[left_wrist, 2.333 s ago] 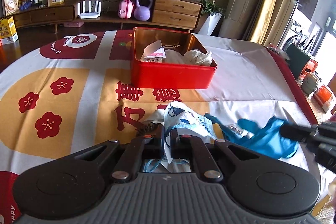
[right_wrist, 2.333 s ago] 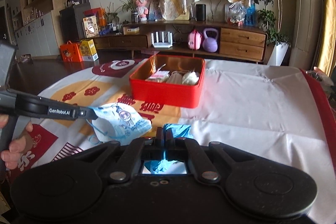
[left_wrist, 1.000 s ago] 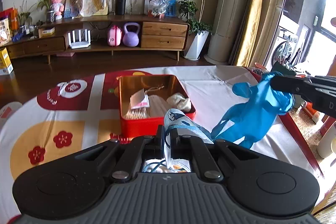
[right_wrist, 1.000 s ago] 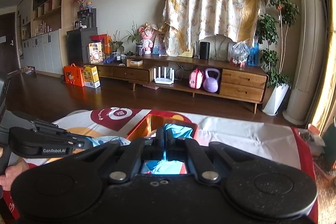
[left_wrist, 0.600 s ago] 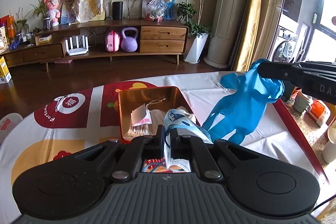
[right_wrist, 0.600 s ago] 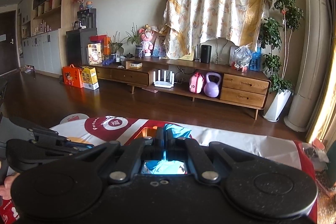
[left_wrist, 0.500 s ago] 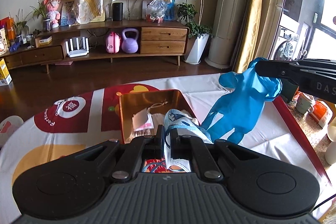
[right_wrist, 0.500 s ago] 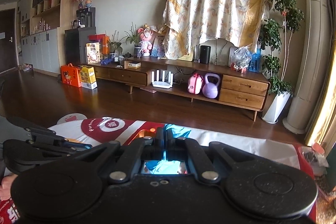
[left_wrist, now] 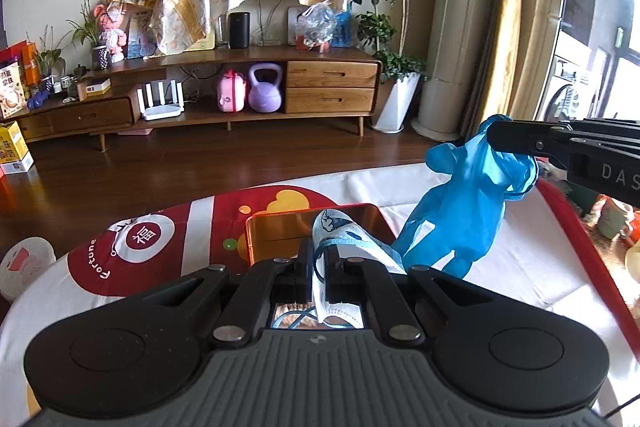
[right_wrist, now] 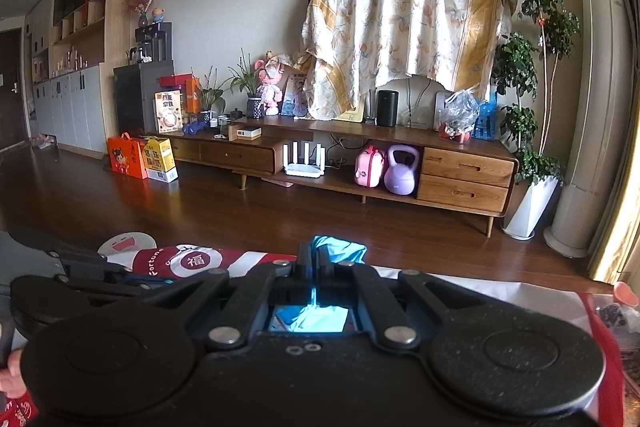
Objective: Organize soft objects
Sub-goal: 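Lift and carry the face mask and blue glove with both grippers to the tin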
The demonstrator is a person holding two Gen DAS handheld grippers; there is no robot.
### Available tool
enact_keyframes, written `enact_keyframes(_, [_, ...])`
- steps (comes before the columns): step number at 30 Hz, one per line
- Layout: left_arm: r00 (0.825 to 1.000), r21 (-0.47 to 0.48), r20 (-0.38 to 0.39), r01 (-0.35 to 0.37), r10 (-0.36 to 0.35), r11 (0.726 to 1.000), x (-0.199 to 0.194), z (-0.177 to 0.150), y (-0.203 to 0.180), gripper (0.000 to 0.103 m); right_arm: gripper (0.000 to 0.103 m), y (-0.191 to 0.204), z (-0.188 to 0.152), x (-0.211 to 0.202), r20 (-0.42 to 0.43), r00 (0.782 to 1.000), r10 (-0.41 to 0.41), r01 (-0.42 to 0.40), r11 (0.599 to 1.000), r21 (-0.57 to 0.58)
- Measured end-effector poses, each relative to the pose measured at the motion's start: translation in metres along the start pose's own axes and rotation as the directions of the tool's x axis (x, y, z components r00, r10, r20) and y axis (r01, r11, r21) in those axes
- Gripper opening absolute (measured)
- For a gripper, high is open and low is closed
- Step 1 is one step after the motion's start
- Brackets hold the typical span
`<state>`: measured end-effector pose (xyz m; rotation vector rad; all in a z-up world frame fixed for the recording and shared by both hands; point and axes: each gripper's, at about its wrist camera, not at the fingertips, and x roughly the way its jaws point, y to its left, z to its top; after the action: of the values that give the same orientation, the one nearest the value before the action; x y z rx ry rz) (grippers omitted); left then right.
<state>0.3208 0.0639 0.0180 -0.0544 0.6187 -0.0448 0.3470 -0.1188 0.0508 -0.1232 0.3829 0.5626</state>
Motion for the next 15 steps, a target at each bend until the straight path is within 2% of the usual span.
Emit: enact_keyframes(15, [0.999,-0.055,-0.052,-0.005,0.002,0.998,0.07,-0.003,0.01,0.005,0.001,-0.018,-0.012,0.073,-0.044,0.999,0.002,0.001,0.998,0.066])
